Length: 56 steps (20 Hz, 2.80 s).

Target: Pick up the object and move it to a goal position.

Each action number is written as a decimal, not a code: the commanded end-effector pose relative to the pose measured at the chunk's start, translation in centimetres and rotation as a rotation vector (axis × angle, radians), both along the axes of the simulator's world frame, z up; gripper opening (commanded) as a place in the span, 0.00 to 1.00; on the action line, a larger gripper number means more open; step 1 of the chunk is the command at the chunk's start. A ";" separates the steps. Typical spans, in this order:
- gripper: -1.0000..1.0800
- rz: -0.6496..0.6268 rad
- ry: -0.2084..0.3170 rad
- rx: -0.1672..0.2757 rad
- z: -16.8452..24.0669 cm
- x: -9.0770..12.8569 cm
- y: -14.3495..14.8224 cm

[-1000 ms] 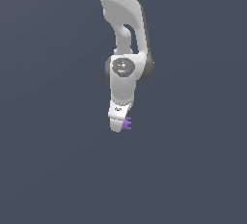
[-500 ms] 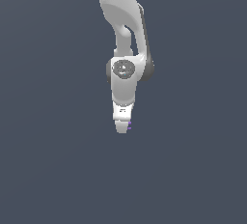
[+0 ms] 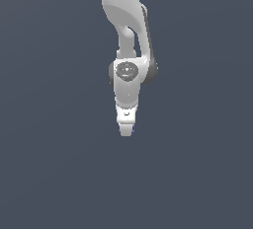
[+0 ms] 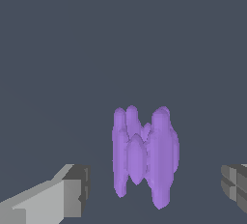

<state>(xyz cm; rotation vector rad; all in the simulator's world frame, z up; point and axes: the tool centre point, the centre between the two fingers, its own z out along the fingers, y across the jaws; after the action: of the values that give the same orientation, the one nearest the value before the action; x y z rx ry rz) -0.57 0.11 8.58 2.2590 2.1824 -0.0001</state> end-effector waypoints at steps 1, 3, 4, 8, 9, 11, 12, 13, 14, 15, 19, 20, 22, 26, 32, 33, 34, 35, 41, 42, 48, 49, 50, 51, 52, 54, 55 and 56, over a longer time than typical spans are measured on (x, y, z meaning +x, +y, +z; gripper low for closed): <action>0.96 0.001 0.001 0.000 -0.5 0.0 0.0; 0.96 0.001 0.001 0.000 -1.2 -0.1 0.0; 0.96 0.002 0.001 0.000 -1.7 -0.1 0.0; 0.96 0.005 0.001 0.000 -3.8 -0.1 0.1; 0.96 0.005 0.001 0.000 -4.1 -0.1 0.1; 0.96 0.005 0.001 0.000 -4.6 -0.1 0.0; 0.96 0.005 0.001 0.000 -4.8 -0.1 0.0; 0.96 0.005 0.001 0.000 -4.9 -0.1 0.0; 0.96 0.005 0.000 0.000 -4.9 0.0 0.0; 0.00 0.005 0.000 0.000 -4.9 0.0 0.0; 0.00 0.005 0.000 0.000 -4.9 0.0 0.0; 0.00 0.005 0.000 0.000 -4.9 0.0 0.0; 0.00 0.005 0.000 0.000 -4.9 0.0 0.0; 0.00 0.005 -0.002 0.000 -4.8 0.1 0.0; 0.00 0.009 -0.076 -0.001 -2.3 2.4 -1.7; 0.00 0.010 -0.099 -0.001 -1.5 3.1 -2.2; 0.00 0.012 -0.123 -0.001 -0.7 3.9 -2.7; 0.00 0.013 -0.150 -0.001 0.3 4.6 -3.3; 0.00 0.023 -0.347 -0.002 8.1 9.5 -7.7; 0.00 0.025 -0.383 -0.002 9.5 10.3 -8.4; 0.00 0.034 -0.587 -0.001 18.5 13.4 -12.9; 0.00 0.035 -0.619 -0.001 19.9 13.7 -13.5; 0.00 0.037 -0.649 0.000 21.3 13.9 -14.2; 0.00 0.038 -0.678 0.001 22.6 14.1 -14.8; 0.00 0.039 -0.705 0.001 23.9 14.3 -15.4; 0.00 0.041 -0.756 0.003 26.3 14.5 -16.5; 0.00 0.043 -0.780 0.004 27.4 14.6 -17.0; 0.00 0.044 -0.803 0.005 28.4 14.6 -17.5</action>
<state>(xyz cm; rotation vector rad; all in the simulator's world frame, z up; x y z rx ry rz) 13.98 -16.59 35.30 1.7707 1.7863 0.7323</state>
